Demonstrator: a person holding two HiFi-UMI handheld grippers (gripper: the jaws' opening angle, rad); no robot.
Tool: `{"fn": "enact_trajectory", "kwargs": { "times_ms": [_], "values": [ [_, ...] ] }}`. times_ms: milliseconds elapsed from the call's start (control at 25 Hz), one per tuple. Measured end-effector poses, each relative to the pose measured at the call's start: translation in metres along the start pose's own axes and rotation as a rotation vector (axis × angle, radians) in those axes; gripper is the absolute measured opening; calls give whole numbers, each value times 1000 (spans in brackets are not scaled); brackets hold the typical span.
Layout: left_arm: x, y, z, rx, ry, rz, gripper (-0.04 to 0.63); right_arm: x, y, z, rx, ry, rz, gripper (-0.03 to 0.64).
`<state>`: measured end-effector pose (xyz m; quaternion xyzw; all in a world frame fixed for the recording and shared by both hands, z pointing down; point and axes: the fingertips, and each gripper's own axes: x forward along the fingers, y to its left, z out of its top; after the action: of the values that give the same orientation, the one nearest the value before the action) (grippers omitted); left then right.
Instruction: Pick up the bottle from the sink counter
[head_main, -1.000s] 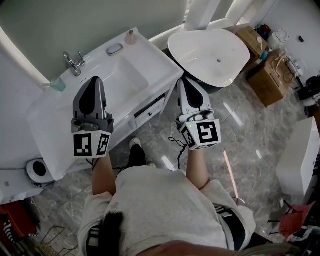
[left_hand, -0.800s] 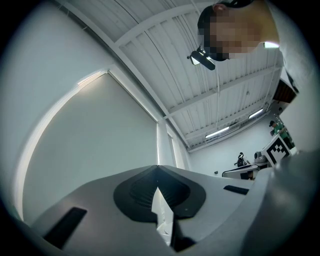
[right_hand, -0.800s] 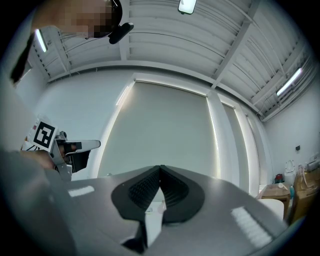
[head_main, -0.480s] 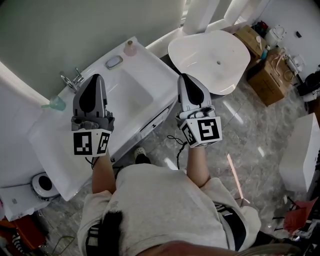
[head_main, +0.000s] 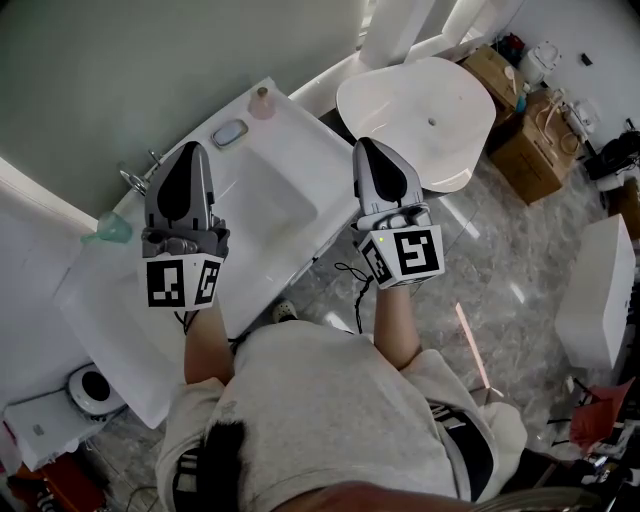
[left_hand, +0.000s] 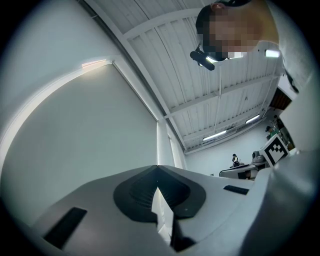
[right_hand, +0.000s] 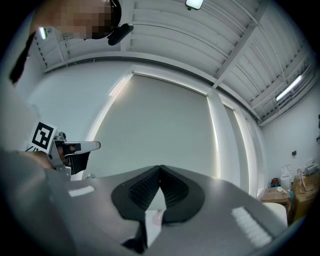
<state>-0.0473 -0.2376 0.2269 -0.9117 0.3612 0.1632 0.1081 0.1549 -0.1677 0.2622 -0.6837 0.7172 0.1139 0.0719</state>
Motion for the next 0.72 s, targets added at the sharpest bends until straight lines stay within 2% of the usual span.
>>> {"fn": "enact_trajectory", "kwargs": {
  "times_ms": [200,720],
  "values": [
    [0,14,-24,-19,36,-27,8,23,19,-16,14,36,11,11],
    [-10,54,-70,-100,95,-17,8,69,49,-49,40,120,27,11]
  ]
}}
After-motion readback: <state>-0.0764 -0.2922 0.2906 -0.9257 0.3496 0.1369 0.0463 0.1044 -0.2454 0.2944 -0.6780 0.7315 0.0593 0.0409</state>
